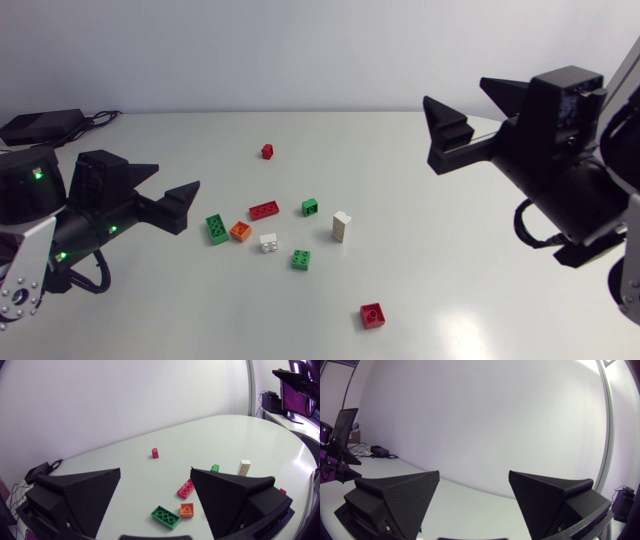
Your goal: Disassemble duplo
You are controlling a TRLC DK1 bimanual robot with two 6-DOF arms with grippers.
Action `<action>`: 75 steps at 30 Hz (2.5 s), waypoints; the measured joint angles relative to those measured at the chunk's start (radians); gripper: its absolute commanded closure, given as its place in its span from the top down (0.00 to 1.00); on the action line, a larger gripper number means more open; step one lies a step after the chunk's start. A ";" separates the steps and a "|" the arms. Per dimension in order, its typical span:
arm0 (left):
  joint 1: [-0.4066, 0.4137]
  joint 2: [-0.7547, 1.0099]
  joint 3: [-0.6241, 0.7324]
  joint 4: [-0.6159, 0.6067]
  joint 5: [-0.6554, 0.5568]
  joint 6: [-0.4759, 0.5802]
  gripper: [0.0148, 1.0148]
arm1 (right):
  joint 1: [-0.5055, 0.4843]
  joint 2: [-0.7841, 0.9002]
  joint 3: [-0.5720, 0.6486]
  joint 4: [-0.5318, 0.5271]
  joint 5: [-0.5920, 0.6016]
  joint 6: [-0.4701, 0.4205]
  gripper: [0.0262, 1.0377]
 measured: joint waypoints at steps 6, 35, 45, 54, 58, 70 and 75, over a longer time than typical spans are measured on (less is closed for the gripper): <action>0.035 -0.077 -0.075 0.013 0.000 0.003 0.96 | -0.119 -0.084 -0.094 -0.001 -0.059 -0.001 0.96; 0.235 -1.017 -0.343 -0.282 0.153 -0.098 0.96 | -0.353 -0.902 -0.526 -0.341 -0.206 -0.130 0.96; 0.232 -1.019 -0.368 -0.285 0.153 -0.082 0.96 | -0.331 -0.902 -0.528 -0.486 -0.180 -0.393 0.96; 0.232 -1.019 -0.368 -0.285 0.153 -0.082 0.96 | -0.409 -0.902 -0.528 -0.487 -0.176 -0.093 0.96; 0.232 -1.019 -0.368 -0.285 0.153 -0.082 0.96 | -0.444 -0.902 -0.528 -0.487 -0.176 0.031 0.94; 0.232 -1.019 -0.369 -0.285 0.153 -0.082 0.96 | -0.484 -0.902 -0.528 -0.487 -0.177 0.132 0.92; 0.225 -1.019 -0.369 -0.284 0.153 -0.082 0.96 | -0.484 -0.902 -0.528 -0.487 -0.177 0.134 0.34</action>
